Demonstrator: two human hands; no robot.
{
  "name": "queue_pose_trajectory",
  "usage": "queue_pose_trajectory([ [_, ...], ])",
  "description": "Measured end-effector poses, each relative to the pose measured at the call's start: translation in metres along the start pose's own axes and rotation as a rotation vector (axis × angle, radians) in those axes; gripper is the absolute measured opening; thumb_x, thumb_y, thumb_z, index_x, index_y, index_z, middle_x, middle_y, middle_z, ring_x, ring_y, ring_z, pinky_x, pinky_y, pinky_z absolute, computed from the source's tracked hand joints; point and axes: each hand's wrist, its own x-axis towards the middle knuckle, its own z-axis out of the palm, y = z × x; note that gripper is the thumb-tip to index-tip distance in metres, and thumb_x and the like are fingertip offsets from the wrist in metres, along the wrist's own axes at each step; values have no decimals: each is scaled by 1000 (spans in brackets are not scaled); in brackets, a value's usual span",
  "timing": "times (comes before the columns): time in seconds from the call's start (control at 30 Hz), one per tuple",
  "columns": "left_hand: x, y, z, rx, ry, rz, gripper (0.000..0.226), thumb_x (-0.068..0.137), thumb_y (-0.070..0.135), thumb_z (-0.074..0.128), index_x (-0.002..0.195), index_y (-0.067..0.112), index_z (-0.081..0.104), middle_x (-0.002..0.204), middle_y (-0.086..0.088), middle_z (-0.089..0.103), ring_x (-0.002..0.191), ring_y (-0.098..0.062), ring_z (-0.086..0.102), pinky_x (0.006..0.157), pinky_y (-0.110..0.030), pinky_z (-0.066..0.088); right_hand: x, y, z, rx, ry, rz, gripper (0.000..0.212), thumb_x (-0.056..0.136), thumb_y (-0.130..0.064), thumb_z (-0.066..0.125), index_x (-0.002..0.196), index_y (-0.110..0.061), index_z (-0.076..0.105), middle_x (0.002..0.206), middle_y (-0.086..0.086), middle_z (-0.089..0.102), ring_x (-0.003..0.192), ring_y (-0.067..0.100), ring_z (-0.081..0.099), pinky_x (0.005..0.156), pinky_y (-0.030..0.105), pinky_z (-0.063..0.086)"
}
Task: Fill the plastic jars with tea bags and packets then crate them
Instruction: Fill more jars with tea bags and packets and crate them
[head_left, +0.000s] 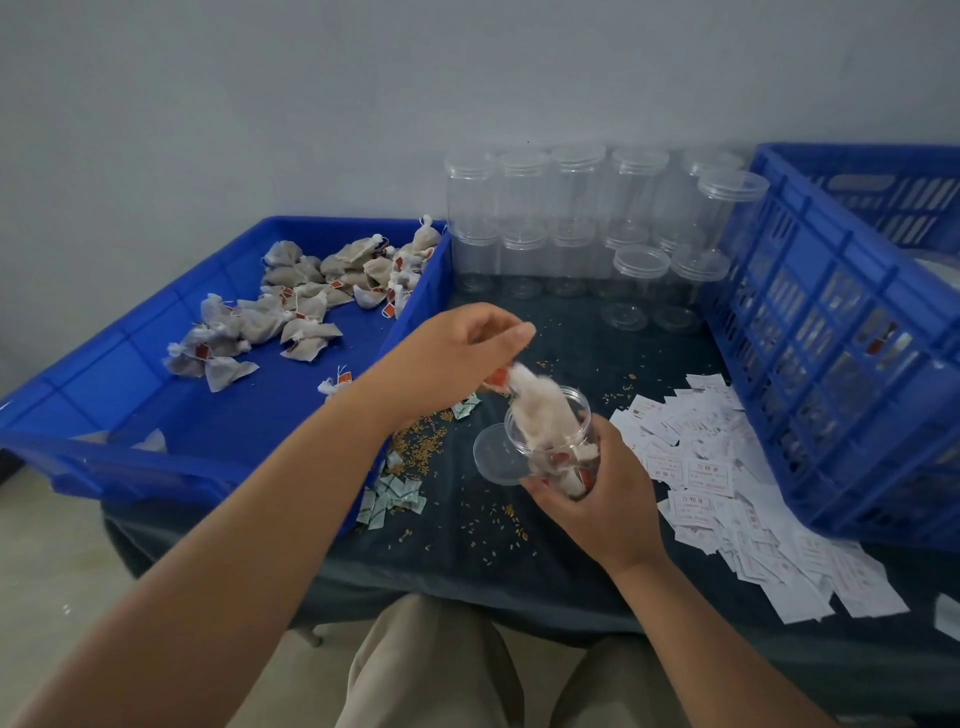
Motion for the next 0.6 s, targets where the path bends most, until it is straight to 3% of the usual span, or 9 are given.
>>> queue_pose_trajectory([
  [0.07, 14, -7, 5, 49, 91, -29, 23, 108, 46, 51, 121, 33, 66, 107, 15, 75, 97, -1, 72, 87, -29, 60, 0, 0, -1, 4, 2, 13, 85, 67, -75, 80, 135, -33, 51, 114, -25, 62, 99, 2, 64, 77, 14, 53],
  [0.17, 36, -30, 3, 355, 149, -52, 21, 110, 27, 48, 118, 33, 66, 118, 10, 72, 96, -3, 68, 76, -24, 52, 1, 1, -1, 1, 9, 34, 87, 67, -76, 79, 136, -29, 52, 117, -21, 62, 101, 3, 63, 78, 15, 52],
  [0.3, 58, -78, 17, 912, -77, -222, 49, 99, 10, 59, 147, 19, 54, 143, -10, 58, 126, -29, 60, 95, -40, 54, 2, 3, -1, 0, 10, 41, 86, 69, -75, 78, 136, -26, 54, 117, -19, 64, 101, 5, 65, 79, 21, 57],
  [0.4, 59, -114, 37, 964, -26, -278, 46, 100, 14, 62, 145, 15, 53, 141, -14, 54, 127, -34, 58, 100, -47, 54, 1, 4, -1, 10, 38, 52, 86, 69, -75, 78, 134, -25, 55, 115, -17, 65, 98, 5, 65, 77, 21, 57],
  [0.5, 58, -136, 45, 865, 150, -267, 19, 102, 20, 63, 118, 13, 70, 119, -12, 66, 104, -30, 65, 84, -43, 57, 1, 5, 0, 29, 52, 71, 86, 70, -76, 78, 135, -25, 55, 116, -15, 67, 100, 7, 67, 80, 24, 58],
  [0.6, 55, -139, 42, 796, 217, -232, 20, 105, 29, 61, 104, 14, 74, 100, -7, 72, 91, -26, 68, 77, -39, 57, 1, 6, 0, 37, 52, 76, 86, 69, -75, 78, 135, -24, 56, 117, -14, 67, 101, 8, 67, 80, 28, 59],
])
